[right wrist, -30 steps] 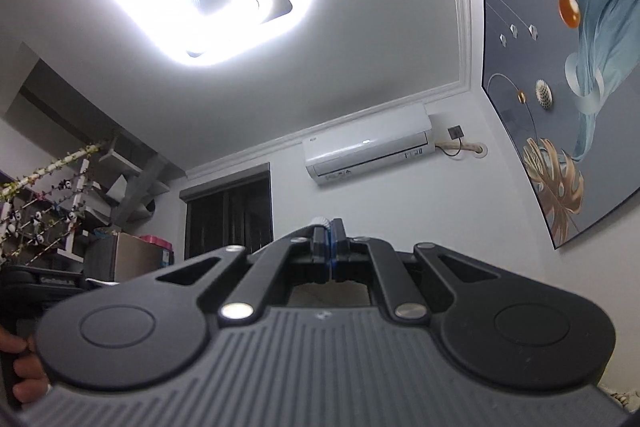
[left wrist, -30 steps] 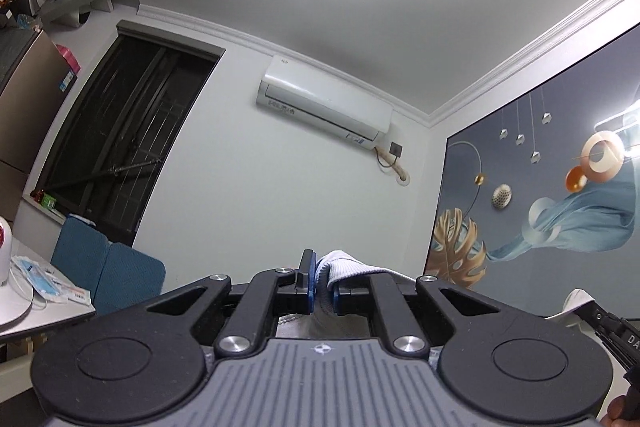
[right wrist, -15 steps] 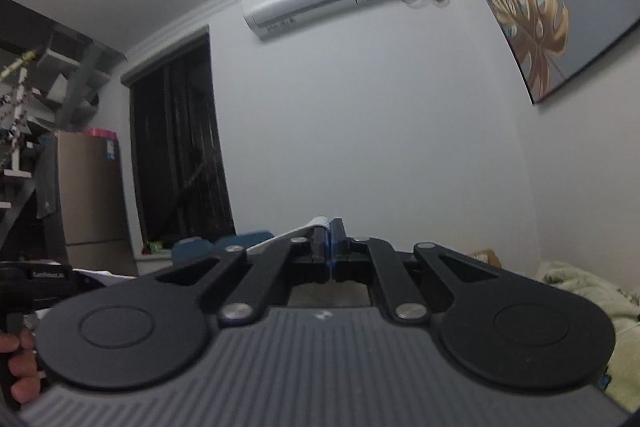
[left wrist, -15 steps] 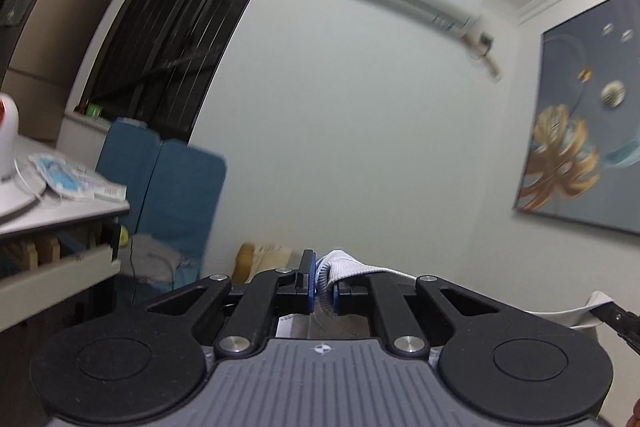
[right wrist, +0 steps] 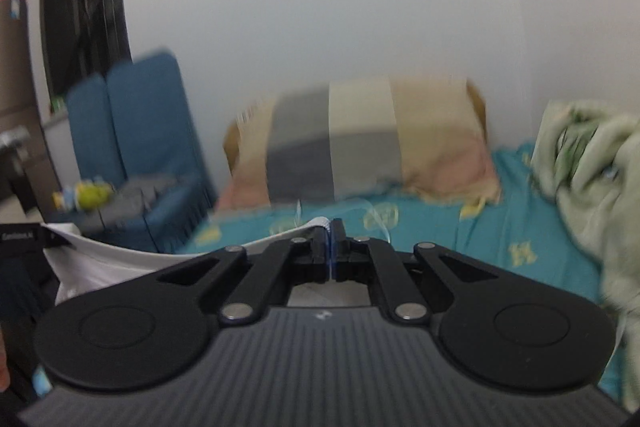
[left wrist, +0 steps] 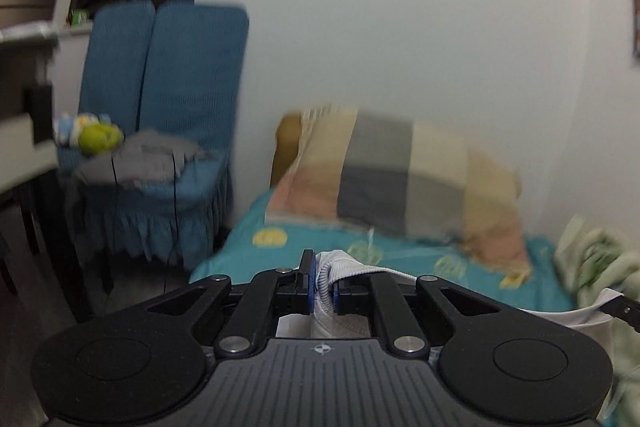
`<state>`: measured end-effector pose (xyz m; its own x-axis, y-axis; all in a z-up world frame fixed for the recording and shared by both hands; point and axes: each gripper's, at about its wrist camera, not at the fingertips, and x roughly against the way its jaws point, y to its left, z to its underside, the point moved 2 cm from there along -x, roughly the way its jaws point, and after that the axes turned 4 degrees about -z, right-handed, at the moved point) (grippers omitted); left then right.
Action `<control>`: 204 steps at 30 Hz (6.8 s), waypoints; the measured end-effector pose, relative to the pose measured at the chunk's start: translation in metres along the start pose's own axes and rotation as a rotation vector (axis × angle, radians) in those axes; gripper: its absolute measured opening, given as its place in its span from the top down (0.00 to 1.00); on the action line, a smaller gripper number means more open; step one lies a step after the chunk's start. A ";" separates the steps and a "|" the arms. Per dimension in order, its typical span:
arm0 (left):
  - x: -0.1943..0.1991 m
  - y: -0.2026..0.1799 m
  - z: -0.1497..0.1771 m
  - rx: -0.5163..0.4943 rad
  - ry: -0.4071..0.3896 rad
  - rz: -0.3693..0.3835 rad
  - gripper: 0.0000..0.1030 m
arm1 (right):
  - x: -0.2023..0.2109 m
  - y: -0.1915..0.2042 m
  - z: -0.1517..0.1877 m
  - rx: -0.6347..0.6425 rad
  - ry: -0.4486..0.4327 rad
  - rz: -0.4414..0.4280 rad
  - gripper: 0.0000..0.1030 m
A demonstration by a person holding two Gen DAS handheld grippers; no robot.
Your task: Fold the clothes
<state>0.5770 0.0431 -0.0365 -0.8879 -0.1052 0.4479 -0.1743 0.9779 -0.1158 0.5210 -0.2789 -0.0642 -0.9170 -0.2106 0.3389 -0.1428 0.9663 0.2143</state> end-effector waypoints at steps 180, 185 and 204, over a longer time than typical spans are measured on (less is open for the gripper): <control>0.367 0.142 0.276 0.023 0.905 -0.007 0.21 | 0.301 0.022 0.142 -0.360 0.186 -0.220 0.23; 0.368 0.140 0.288 0.020 0.987 -0.037 0.21 | 0.298 0.021 0.143 -0.371 0.198 -0.229 0.23; 0.404 0.127 0.273 -0.105 1.051 0.039 0.96 | 0.298 0.017 0.145 -0.406 0.194 -0.222 0.23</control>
<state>0.0800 0.0753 -0.1119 -0.0686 0.0866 0.9939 -0.0713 0.9933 -0.0915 0.1916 -0.3039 -0.0921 -0.7889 -0.4658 0.4008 -0.1348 0.7675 0.6267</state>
